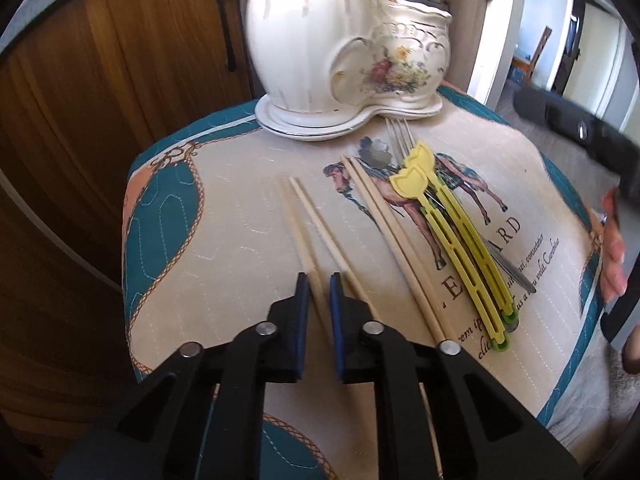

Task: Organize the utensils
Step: 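Grasp another wooden chopstick with the left tool while the right tool grasps a yellow-green utensil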

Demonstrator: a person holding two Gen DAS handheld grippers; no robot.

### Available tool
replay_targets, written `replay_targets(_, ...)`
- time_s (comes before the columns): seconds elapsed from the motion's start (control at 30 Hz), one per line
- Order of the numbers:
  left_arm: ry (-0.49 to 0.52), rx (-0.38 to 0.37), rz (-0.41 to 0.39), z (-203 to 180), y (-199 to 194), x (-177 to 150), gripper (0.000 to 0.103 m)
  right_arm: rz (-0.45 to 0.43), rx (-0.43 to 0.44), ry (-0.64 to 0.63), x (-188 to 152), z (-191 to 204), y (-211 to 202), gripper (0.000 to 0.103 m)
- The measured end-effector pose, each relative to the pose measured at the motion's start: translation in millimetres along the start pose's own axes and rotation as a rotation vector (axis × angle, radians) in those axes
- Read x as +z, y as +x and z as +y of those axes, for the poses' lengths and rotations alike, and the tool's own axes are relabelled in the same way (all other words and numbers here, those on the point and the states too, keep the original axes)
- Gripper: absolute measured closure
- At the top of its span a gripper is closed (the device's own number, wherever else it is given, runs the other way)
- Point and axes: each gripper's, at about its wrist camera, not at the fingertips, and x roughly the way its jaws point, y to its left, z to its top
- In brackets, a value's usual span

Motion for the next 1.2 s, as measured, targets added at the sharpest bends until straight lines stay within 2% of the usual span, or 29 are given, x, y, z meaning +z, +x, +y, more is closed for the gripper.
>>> replay_targets(0.13,-0.021,-0.011,-0.022,4,-1,-3,0.097,0.077,0.024,-0.016,-5,7,10,0.011)
replay_targets(0.27,-0.051,-0.022,-0.053,9,-4,-5,0.097,0.159,0.058,-0.019,-12,16,24,0.037)
replay_targets(0.47,-0.083,-0.019,-0.141,19,-17,-5,0.097,0.236,0.103,-0.011,-18,24,40,0.066)
replay_targets(0.7,-0.087,-0.058,-0.167,23,-19,-7,0.097,0.297,0.111,0.001,-24,34,59,0.073)
replay_targets(0.8,-0.084,-0.066,-0.173,24,-19,-6,0.097,0.302,0.115,0.0,-24,35,62,0.081)
replay_targets(0.83,-0.086,-0.067,-0.176,24,-19,-7,0.097,0.302,0.118,0.0,-24,36,62,0.087)
replay_targets(0.93,-0.098,-0.072,-0.183,27,-20,-7,0.097,0.296,0.115,-0.008,-25,36,60,0.093)
replay_targets(1.2,-0.107,-0.086,-0.21,26,-23,-7,0.097,0.224,0.15,0.04,-14,24,40,0.094)
